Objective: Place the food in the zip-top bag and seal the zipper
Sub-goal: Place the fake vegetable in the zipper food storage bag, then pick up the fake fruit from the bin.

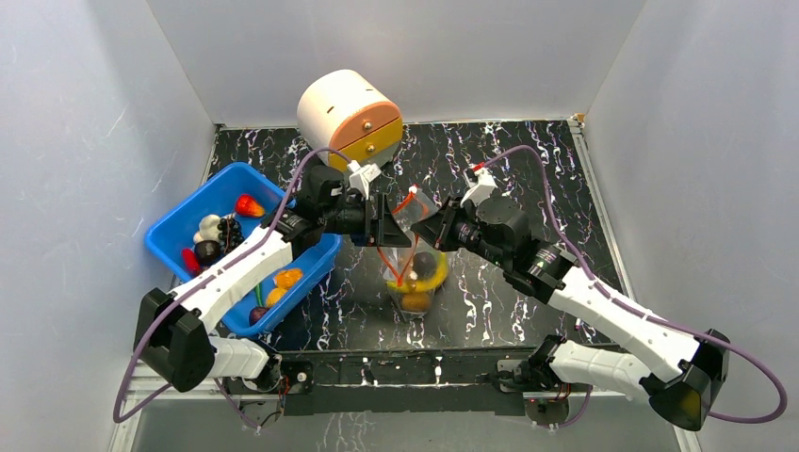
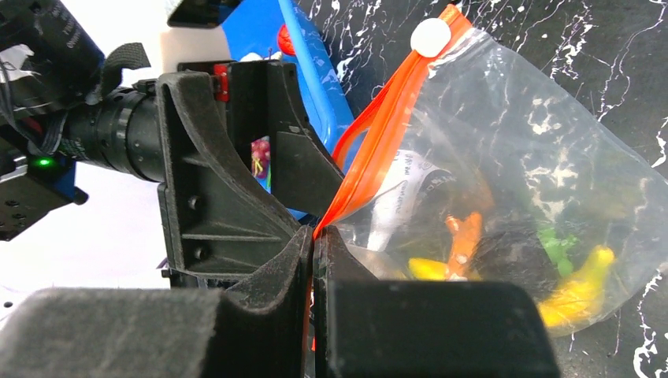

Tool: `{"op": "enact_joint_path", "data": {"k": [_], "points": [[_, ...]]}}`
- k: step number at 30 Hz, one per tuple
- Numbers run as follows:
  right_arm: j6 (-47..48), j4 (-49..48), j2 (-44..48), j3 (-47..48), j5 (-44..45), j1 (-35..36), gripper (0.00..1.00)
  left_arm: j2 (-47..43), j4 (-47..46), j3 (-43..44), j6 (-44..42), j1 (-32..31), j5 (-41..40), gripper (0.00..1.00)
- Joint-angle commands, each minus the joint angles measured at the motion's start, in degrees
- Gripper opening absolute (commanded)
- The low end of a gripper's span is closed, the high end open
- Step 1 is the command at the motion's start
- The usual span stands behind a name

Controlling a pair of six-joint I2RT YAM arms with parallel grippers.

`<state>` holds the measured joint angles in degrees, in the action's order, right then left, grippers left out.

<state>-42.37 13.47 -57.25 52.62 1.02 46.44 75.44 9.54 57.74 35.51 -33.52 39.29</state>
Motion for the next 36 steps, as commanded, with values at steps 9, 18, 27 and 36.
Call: {"op": "enact_joint_path", "data": {"k": [9, 18, 27, 36], "points": [[0.0, -1.3, 4.2, -0.3, 1.7, 0.2, 0.00, -6.9, 17.0, 11.4, -7.6, -0.3, -26.2, 0.63], [0.5, -1.4, 4.9, -0.9, 1.4, 0.2, 0.00, -9.9, 19.9, 12.6, -8.2, -0.2, -49.1, 0.54], [2.2, -2.4, 7.4, -1.8, 0.9, 0.2, 0.00, -9.3, 20.2, 8.9, -8.8, 5.7, -73.4, 0.57], [3.9, 0.1, 10.6, -1.8, 0.6, 0.2, 0.00, -4.4, 18.2, 5.4, -11.1, 23.7, -68.3, 0.57]]}}
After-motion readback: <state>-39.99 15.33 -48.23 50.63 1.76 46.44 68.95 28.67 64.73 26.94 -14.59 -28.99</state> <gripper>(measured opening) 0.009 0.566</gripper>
